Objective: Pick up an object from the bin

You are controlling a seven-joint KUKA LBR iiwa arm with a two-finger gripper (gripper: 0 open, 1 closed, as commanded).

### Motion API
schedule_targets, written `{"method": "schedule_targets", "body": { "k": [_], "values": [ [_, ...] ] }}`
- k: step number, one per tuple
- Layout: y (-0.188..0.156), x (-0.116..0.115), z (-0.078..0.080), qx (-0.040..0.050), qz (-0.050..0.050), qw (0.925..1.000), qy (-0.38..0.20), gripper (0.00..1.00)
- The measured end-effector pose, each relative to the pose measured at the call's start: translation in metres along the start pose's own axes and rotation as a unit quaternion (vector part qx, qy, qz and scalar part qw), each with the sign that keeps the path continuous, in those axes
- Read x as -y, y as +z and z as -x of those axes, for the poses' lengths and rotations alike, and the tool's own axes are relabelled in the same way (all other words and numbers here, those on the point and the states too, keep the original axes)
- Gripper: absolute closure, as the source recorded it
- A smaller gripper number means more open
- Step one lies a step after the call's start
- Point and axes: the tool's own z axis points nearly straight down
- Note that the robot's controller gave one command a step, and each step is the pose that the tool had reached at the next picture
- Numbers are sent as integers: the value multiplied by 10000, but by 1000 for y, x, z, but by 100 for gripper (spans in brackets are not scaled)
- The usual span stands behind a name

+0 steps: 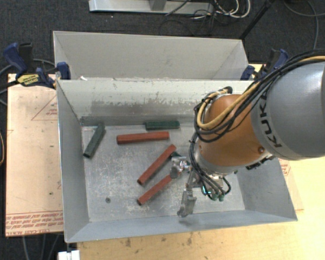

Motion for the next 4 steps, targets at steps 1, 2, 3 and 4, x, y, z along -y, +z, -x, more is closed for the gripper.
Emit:
{"method": "schedule_targets", "body": {
  "k": [1,2,3,4],
  "values": [
    [66,-48,60,64,9,9995,-298,0],
    [61,-45,61,75,3,9996,-270,100],
    [-98,-9,64,99,-7,9973,-725,100],
    [-94,-10,62,55,-3,9973,-730,0]
  ]
}}
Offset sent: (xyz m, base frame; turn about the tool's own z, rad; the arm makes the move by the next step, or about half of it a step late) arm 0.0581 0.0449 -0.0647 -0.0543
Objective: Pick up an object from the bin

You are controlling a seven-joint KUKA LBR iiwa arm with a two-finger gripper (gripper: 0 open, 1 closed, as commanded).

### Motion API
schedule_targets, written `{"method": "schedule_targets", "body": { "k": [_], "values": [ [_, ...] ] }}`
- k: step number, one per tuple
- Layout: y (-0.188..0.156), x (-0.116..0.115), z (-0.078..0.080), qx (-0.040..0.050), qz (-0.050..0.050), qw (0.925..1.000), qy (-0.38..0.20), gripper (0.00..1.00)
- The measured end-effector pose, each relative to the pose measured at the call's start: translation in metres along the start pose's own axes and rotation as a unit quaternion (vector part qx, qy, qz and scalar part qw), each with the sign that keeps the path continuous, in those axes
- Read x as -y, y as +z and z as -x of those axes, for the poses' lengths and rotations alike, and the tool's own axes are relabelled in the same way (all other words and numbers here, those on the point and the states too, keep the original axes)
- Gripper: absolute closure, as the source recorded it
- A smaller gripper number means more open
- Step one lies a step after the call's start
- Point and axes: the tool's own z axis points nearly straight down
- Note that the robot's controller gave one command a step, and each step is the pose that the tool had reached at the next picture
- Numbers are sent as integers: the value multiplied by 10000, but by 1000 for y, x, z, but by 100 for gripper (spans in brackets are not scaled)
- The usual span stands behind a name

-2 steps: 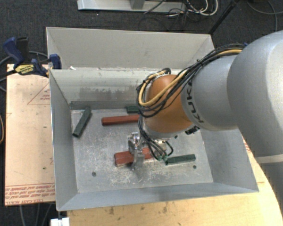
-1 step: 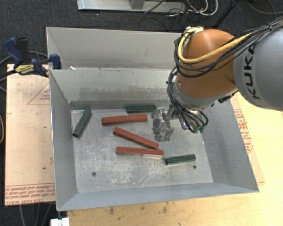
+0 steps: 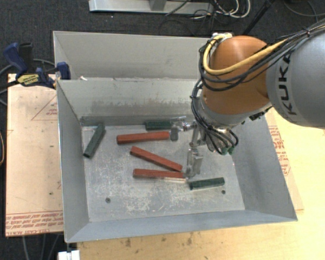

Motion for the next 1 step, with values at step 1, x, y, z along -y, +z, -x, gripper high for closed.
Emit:
{"method": "schedule_targets", "body": {
  "k": [1],
  "values": [
    [155,0,11,-17,-1,9815,1916,0]
  ]
}}
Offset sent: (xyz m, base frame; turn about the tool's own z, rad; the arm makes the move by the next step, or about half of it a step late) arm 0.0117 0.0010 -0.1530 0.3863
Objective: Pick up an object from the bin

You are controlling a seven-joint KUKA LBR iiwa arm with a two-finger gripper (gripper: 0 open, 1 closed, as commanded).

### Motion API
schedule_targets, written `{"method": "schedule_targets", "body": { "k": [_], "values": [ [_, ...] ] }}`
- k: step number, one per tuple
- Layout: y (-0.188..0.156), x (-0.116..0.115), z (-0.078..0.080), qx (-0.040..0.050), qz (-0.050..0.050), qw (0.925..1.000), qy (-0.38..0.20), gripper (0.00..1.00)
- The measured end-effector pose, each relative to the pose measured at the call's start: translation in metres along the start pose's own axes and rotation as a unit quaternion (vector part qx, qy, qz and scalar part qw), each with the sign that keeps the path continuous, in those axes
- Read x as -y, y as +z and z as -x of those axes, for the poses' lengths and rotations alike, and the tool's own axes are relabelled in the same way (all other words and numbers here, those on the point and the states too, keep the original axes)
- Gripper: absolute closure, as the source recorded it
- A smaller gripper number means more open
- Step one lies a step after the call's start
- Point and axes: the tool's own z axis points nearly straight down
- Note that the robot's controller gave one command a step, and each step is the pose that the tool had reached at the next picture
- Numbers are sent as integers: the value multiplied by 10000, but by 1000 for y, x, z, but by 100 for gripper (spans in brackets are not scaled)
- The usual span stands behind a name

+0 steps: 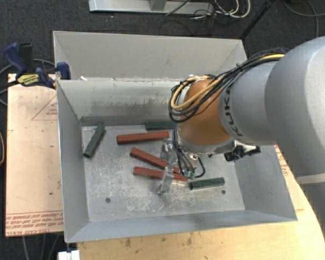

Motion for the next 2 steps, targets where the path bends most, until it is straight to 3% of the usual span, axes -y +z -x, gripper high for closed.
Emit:
{"method": "schedule_targets", "body": {
  "k": [1,2],
  "values": [
    [-4,-1,1,7,6,10000,-4,100],
    [-165,12,14,59,12,9993,-372,100]
  ]
}}
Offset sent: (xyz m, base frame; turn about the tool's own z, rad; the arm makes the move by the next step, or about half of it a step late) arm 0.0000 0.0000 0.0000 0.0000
